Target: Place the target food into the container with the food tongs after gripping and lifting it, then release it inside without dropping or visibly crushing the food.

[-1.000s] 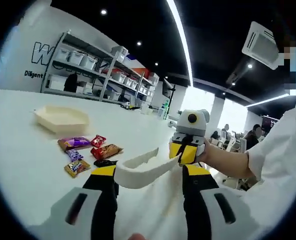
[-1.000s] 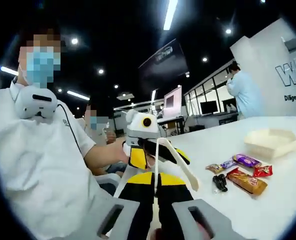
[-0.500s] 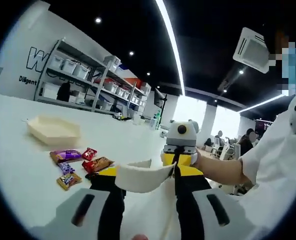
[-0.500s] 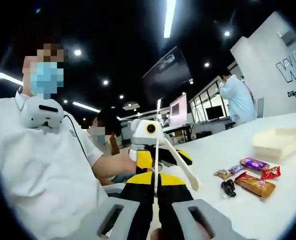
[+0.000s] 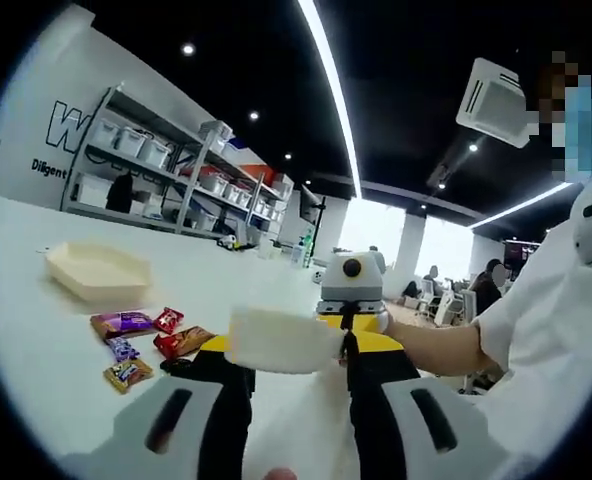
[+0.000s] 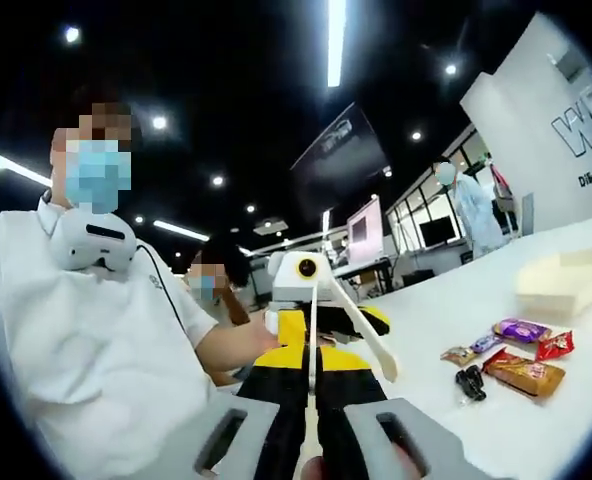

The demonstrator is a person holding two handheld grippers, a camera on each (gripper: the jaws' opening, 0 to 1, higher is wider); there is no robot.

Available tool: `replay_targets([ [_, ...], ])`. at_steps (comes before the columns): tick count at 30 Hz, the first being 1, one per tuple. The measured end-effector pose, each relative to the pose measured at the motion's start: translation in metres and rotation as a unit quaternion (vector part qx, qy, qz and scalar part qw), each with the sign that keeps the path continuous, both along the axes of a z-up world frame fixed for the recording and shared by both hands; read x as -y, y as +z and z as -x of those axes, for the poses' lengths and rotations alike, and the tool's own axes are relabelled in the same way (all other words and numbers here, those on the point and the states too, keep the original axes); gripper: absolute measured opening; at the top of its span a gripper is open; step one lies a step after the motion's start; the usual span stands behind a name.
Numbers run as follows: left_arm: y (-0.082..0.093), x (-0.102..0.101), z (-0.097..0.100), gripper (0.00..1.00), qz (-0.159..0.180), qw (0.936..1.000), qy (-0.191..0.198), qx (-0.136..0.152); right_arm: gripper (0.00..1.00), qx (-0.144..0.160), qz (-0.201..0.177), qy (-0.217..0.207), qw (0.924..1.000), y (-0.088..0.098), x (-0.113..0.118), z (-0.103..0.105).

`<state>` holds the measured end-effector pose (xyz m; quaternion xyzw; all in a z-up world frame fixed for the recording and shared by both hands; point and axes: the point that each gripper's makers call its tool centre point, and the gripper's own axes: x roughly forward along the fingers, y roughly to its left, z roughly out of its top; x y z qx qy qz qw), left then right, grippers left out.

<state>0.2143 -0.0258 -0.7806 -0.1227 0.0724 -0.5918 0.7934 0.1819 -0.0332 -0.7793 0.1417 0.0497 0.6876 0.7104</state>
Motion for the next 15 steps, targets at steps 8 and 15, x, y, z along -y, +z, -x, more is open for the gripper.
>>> replay_targets([
  [8,0.005,0.002,0.003,0.31,0.028,0.9996,-0.008,-0.008,0.0,-0.01,-0.015,0.005,0.9998,0.003,0.0,0.001],
  [15,0.012,0.004,0.006,0.27,0.052,0.9985,-0.017,-0.006,0.0,-0.018,-0.029,0.01,0.9994,0.007,-0.001,0.002],
])
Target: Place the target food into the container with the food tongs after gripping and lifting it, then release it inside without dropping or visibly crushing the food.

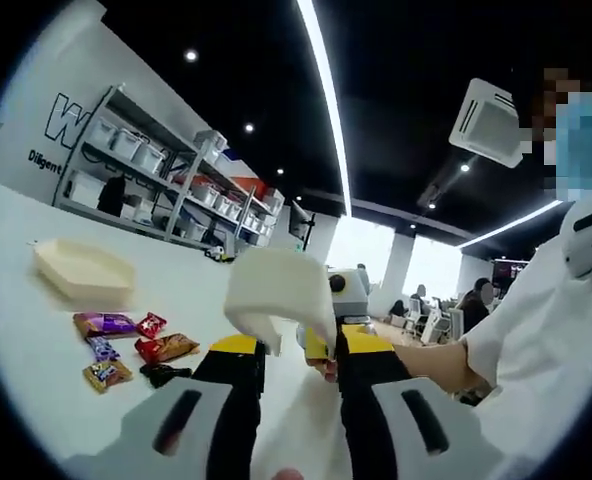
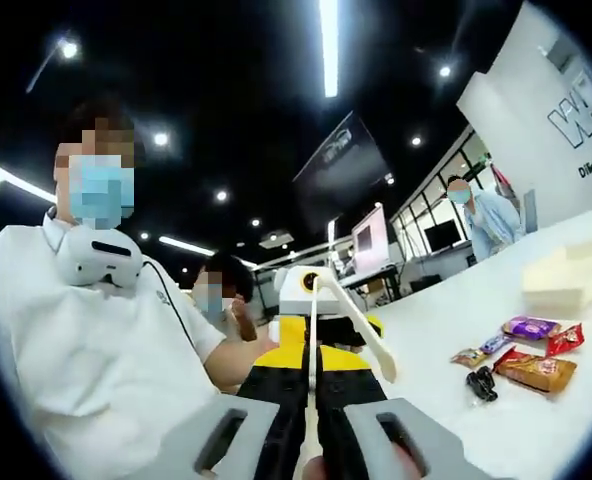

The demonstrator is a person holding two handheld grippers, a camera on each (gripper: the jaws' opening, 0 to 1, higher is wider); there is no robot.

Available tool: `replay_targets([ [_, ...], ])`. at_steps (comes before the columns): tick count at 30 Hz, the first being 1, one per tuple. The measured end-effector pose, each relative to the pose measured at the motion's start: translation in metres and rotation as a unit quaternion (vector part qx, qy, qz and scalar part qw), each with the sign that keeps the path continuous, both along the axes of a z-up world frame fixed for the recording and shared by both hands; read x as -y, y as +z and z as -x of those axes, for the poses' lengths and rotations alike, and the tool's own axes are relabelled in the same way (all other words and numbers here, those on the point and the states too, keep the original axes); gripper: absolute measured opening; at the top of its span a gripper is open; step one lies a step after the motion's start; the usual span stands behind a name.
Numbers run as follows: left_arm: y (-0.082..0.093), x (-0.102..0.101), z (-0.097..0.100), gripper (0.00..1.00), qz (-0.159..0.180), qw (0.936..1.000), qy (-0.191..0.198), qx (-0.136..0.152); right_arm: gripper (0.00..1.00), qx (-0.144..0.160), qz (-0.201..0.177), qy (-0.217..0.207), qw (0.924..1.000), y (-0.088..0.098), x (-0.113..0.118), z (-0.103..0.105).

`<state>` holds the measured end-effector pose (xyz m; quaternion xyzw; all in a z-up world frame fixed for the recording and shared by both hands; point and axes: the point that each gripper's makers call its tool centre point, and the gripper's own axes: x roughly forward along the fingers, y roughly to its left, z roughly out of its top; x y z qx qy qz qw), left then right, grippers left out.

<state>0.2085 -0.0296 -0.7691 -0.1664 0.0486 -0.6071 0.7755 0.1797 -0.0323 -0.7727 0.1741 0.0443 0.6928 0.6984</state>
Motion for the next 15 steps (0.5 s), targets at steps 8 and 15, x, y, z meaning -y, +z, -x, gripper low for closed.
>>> replay_targets([
  [8,0.003,0.0001,0.0037,0.25,0.011,0.9998,-0.014,0.0,0.0,-0.002,-0.006,0.006,1.0,0.002,-0.0006,0.0021],
  [15,0.0019,-0.0006,0.0078,0.23,0.007,0.9997,-0.024,0.001,0.0,0.035,0.007,0.0,0.9994,0.004,0.001,0.0055],
])
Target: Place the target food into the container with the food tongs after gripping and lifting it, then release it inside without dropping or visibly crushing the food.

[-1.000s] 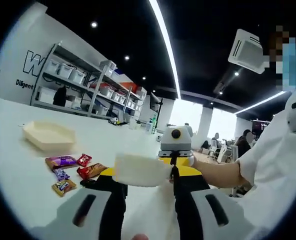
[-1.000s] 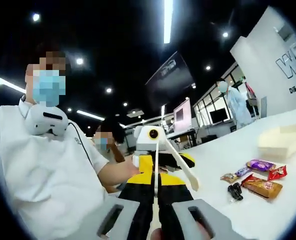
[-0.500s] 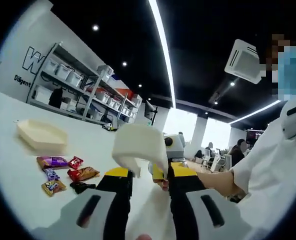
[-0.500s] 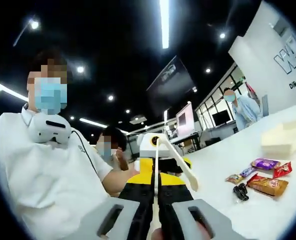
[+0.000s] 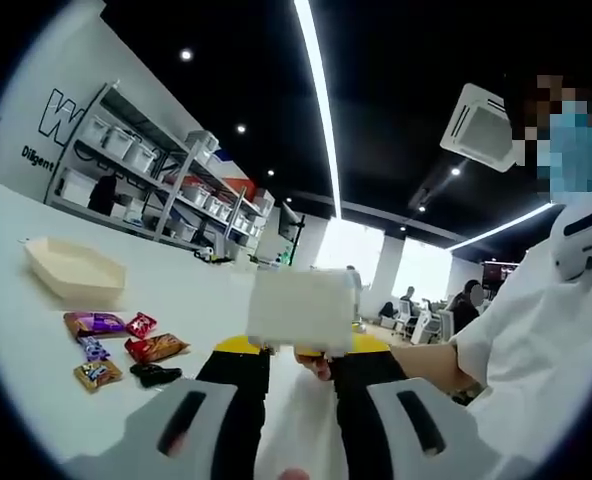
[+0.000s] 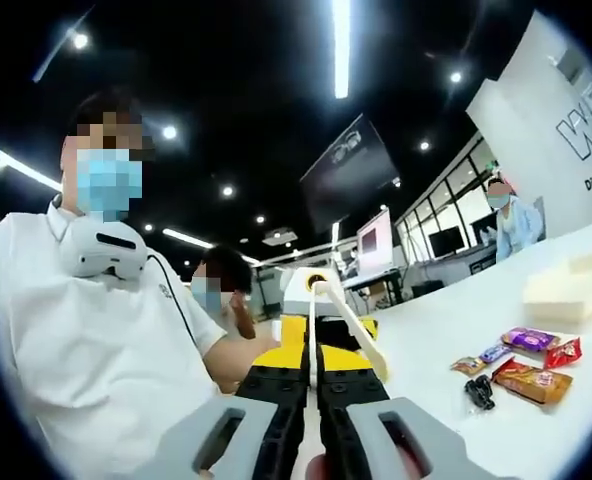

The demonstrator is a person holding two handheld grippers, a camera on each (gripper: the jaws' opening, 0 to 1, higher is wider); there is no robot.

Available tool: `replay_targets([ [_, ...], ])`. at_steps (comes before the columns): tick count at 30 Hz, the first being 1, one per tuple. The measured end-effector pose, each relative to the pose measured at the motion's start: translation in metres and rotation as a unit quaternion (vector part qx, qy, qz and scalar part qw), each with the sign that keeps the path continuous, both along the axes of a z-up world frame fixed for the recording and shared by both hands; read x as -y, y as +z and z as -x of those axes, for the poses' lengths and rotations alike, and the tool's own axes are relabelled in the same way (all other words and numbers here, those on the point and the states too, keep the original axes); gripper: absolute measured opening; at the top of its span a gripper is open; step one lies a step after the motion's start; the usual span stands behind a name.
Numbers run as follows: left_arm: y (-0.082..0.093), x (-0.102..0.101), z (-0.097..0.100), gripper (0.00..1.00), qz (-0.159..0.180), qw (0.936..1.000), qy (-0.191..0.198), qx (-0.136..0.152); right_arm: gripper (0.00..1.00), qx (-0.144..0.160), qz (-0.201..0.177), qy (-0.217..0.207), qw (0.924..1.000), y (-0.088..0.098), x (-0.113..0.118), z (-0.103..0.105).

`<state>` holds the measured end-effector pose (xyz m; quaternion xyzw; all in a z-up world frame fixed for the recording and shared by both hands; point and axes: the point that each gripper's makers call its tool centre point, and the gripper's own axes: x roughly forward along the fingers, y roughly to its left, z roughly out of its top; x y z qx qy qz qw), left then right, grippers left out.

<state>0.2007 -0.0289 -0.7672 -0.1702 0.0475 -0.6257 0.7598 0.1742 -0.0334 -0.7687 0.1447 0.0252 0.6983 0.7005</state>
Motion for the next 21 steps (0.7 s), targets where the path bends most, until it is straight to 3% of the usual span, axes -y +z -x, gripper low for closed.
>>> replay_targets([
  [6,0.0017,-0.0048,-0.0015,0.22,0.0,1.0,0.001,0.001,0.04,0.016,0.014,0.001,0.9998,-0.0022,0.0031,0.0037],
  [16,-0.001,-0.0055,0.0002,0.23,-0.006,0.9999,-0.007,-0.009,0.0,0.015,0.033,-0.009,0.9993,-0.0088,0.0015,-0.0017],
  [21,0.0009,-0.0063,-0.0001,0.23,-0.001,0.9999,-0.008,-0.014,0.0,0.021,0.023,-0.003,0.9995,-0.0053,0.0009,0.0015],
])
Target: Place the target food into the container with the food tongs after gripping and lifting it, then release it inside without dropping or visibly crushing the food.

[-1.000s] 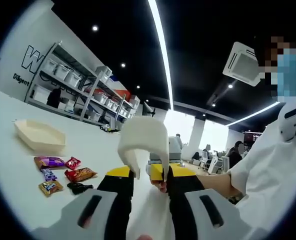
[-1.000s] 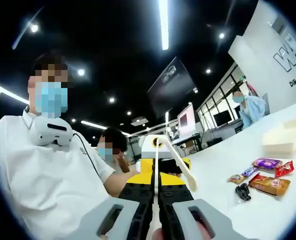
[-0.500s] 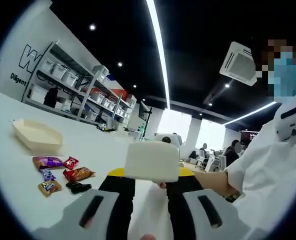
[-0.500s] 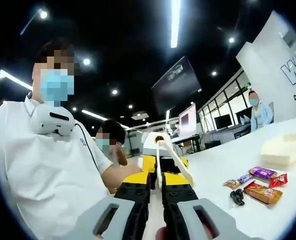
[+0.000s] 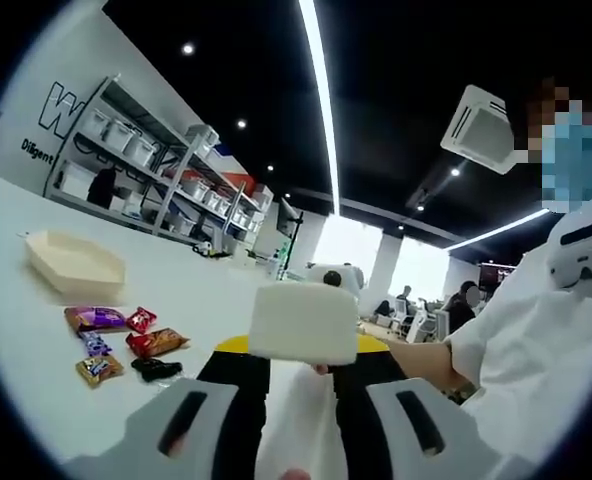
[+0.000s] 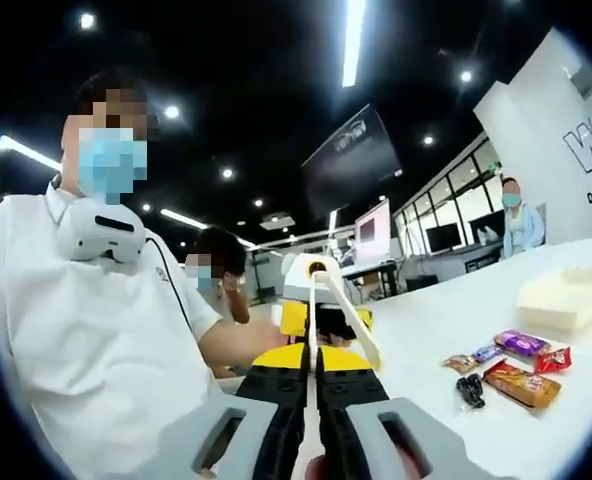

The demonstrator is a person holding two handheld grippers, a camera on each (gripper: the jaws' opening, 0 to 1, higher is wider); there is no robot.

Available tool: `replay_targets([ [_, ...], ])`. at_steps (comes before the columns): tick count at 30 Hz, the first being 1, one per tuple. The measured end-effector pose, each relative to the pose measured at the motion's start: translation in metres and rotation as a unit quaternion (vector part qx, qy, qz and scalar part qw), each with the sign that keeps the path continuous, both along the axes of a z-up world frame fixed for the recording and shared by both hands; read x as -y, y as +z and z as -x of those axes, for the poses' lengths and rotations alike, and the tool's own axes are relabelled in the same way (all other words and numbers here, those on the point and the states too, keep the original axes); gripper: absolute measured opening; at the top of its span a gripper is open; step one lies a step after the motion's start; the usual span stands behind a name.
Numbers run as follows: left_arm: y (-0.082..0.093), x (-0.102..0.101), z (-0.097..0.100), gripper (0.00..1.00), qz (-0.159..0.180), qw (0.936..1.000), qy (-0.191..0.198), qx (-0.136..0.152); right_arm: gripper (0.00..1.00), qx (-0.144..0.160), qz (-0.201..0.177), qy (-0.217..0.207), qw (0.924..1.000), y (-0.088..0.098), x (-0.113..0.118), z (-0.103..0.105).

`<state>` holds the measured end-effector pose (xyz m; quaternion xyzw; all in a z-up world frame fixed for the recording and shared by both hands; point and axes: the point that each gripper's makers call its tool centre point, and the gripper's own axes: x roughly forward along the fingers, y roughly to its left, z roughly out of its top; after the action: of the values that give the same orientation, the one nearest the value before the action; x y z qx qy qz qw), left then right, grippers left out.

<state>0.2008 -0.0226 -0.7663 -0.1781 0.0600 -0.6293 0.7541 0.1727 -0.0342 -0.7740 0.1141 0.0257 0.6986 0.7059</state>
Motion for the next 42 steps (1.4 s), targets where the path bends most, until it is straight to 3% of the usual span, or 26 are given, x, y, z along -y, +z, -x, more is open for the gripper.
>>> replay_targets([
  [8,0.005,0.0,-0.003,0.26,0.014,0.9997,0.014,0.01,0.0,-0.022,-0.038,-0.001,0.999,0.004,0.001,0.0],
  [26,0.007,0.003,0.0,0.24,0.02,0.9996,0.007,0.017,0.0,-0.032,-0.049,0.006,0.9983,0.006,-0.004,0.003],
  [36,0.007,0.001,-0.001,0.23,0.02,0.9996,-0.006,0.017,0.0,-0.007,-0.035,-0.012,0.9993,0.007,-0.004,-0.001],
  [42,0.008,-0.014,-0.012,0.23,0.013,0.9996,0.004,0.022,0.01,-0.003,-0.032,-0.038,0.9988,0.009,0.011,-0.008],
])
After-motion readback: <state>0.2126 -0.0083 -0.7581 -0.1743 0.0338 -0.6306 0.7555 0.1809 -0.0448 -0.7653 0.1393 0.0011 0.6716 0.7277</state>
